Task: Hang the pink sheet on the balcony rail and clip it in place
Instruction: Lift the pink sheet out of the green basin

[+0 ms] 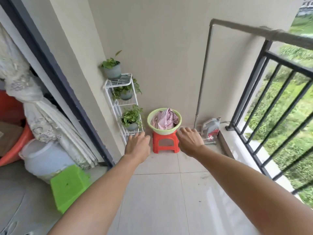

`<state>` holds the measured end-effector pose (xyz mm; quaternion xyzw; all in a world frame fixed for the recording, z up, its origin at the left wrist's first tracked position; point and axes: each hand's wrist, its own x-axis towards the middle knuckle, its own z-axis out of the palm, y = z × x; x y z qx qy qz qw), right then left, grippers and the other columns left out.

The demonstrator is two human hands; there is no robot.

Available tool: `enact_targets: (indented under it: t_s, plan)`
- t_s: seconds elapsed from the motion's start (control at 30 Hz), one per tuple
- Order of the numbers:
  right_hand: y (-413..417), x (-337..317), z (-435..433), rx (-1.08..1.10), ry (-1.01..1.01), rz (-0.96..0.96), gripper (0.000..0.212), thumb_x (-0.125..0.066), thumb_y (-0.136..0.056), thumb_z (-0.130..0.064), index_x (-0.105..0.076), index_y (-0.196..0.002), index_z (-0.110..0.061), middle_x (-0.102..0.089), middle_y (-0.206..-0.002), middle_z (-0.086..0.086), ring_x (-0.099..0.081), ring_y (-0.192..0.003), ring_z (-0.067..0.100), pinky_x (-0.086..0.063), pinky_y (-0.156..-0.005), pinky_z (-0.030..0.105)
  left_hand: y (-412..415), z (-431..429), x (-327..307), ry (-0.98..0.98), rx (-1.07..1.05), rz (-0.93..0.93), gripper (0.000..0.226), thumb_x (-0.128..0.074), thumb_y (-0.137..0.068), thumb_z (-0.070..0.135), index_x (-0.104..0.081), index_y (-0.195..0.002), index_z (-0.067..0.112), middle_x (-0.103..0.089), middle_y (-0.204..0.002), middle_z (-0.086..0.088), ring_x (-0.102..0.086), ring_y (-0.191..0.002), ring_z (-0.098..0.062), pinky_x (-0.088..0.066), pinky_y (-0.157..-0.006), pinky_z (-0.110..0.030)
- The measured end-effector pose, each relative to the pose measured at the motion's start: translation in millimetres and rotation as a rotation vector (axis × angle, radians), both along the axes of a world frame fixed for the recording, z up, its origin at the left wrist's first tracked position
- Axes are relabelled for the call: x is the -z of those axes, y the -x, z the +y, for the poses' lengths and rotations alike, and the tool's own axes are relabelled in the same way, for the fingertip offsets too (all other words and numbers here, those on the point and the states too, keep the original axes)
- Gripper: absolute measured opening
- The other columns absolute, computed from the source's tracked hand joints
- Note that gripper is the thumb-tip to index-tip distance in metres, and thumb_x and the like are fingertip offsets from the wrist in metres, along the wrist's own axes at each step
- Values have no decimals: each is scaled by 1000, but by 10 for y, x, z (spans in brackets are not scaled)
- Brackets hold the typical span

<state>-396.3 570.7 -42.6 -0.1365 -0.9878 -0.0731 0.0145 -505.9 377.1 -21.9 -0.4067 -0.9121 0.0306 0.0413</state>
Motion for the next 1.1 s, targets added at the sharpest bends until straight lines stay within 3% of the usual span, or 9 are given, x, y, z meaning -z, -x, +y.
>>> enact_targets:
  t_s: [0.43,0.7,0.8,0.97,1.1]
  plan:
    - [2206,545,1512,60,27,-60,38,-54,-85,-22,-57,-122,-15,-59,-124,10,-57,-112,30,-45,-86,41,2321,1562,489,10,31,-89,36,-47,-91,16,-57,-126,18,-56,-124,-5,-50,-116,-25,-36,-97,-41]
    - [3383,717,2305,153,92,-129,40,-57,-82,-22,-58,-122,-14,-58,-125,11,-58,-110,32,-46,-84,43,3728,2434,757,62,126,-146,24,-48,-93,20,-62,-112,17,-59,-115,-4,-53,-108,-25,-41,-94,-43]
    - [3815,852,2671,179,124,-135,40,-56,-83,-20,-57,-122,-13,-59,-125,13,-60,-108,33,-48,-85,44,4190,2806,936,88,157,-196,26,-52,-91,21,-60,-115,18,-59,-115,-2,-54,-107,-23,-42,-96,-42]
    - [4493,1343,3274,189,200,-183,39,-49,-86,-17,-55,-125,-13,-54,-132,14,-56,-113,32,-46,-90,42,4859,3392,1375,139,142,-274,32,-54,-91,19,-59,-122,20,-60,-114,-2,-56,-105,-23,-45,-92,-40]
    - [4969,1901,3777,210,262,-299,33,-47,-88,-22,-56,-120,-17,-57,-125,9,-55,-113,29,-45,-92,43,5319,3861,1861,205,106,-352,26,-53,-89,17,-62,-114,19,-62,-109,-2,-58,-100,-23,-47,-87,-37]
